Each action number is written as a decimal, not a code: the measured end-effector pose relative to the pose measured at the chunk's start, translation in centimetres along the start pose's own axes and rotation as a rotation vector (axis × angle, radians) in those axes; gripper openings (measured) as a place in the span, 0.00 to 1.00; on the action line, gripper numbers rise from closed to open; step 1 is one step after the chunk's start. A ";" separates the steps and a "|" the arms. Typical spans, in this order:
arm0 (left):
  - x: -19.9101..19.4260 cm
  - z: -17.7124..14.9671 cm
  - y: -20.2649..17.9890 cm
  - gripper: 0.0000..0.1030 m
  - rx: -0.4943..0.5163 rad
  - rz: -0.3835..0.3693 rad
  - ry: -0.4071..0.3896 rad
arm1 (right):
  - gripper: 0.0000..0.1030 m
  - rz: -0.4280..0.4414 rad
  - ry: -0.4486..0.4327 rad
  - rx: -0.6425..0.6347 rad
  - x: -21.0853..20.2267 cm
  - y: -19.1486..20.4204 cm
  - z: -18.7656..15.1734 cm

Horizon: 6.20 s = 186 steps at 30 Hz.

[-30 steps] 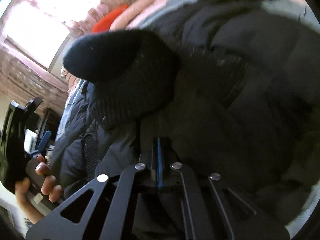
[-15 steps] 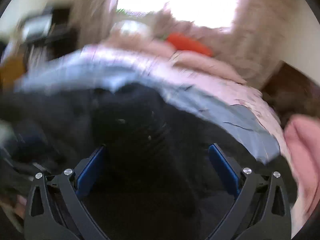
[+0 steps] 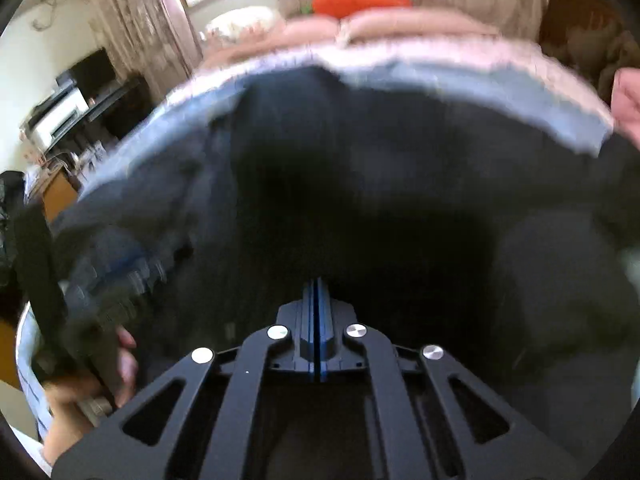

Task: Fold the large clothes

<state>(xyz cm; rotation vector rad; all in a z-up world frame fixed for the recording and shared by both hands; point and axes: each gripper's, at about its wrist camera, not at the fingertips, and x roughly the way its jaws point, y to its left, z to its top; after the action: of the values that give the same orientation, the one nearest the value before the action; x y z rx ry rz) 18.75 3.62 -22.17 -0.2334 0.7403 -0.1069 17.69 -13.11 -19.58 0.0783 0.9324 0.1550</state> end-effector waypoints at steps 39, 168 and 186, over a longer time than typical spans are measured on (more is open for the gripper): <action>1.7 3.5 -1.6 0.50 0.056 -0.074 0.348 | 0.99 -0.070 -0.173 0.245 -2.7 -10.9 6.2; 2.9 6.1 14.0 0.98 -0.130 0.127 0.017 | 0.99 -0.373 -0.356 0.513 -8.5 -8.8 -1.1; 2.3 5.5 12.1 0.98 -0.148 0.165 -0.072 | 0.99 -0.254 -0.278 -0.097 3.4 6.4 6.7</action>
<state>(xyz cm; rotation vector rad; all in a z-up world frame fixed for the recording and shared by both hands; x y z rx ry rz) 24.36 15.82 -22.78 -0.3145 0.6938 0.1125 24.40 -6.25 -17.42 -0.1068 0.6487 -0.0459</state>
